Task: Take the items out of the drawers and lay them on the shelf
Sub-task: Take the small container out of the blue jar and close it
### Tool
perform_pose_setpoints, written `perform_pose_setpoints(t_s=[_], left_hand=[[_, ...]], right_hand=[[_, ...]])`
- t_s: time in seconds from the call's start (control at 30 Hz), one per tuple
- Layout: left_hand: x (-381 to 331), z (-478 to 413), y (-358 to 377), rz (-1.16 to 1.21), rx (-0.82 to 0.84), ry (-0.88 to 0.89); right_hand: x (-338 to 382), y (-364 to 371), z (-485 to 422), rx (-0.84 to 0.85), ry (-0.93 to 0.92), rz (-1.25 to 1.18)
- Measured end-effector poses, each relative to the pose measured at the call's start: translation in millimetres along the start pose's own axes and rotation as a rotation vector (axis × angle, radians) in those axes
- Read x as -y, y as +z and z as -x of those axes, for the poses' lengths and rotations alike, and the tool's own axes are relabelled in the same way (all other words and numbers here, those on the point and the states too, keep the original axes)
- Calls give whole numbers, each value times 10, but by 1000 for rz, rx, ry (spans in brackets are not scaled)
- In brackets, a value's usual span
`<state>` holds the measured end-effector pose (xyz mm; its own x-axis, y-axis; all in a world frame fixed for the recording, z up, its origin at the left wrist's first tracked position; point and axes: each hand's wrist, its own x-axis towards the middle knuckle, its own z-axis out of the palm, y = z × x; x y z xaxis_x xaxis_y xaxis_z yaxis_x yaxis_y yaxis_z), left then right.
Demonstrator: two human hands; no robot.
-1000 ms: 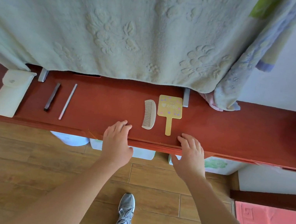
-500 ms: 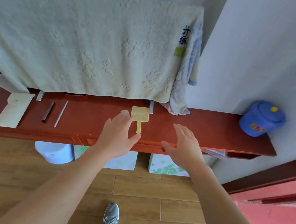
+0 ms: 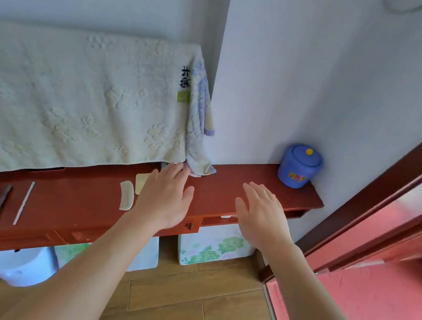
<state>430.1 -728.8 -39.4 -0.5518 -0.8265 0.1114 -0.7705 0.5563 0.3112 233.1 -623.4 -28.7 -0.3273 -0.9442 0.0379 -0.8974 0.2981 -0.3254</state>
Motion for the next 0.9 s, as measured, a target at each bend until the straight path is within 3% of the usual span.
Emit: perform_pose_setpoints(t_s=[0.33,0.47,0.7,0.9], left_hand=[[-706,-849,398,11,242,241],[-1160,-1147,621,26,267,296],[-1824,-1665,851,39,232,244],[-1943,-2049,879,28,202,164]], right_hand=[[-695,-190,-73,-74,266,-29],[-1159,-315,-109,-81,325,-40],[-1916,-528,-510,-57,265,-69],[-2265,-545,-1050,20,221,-96]])
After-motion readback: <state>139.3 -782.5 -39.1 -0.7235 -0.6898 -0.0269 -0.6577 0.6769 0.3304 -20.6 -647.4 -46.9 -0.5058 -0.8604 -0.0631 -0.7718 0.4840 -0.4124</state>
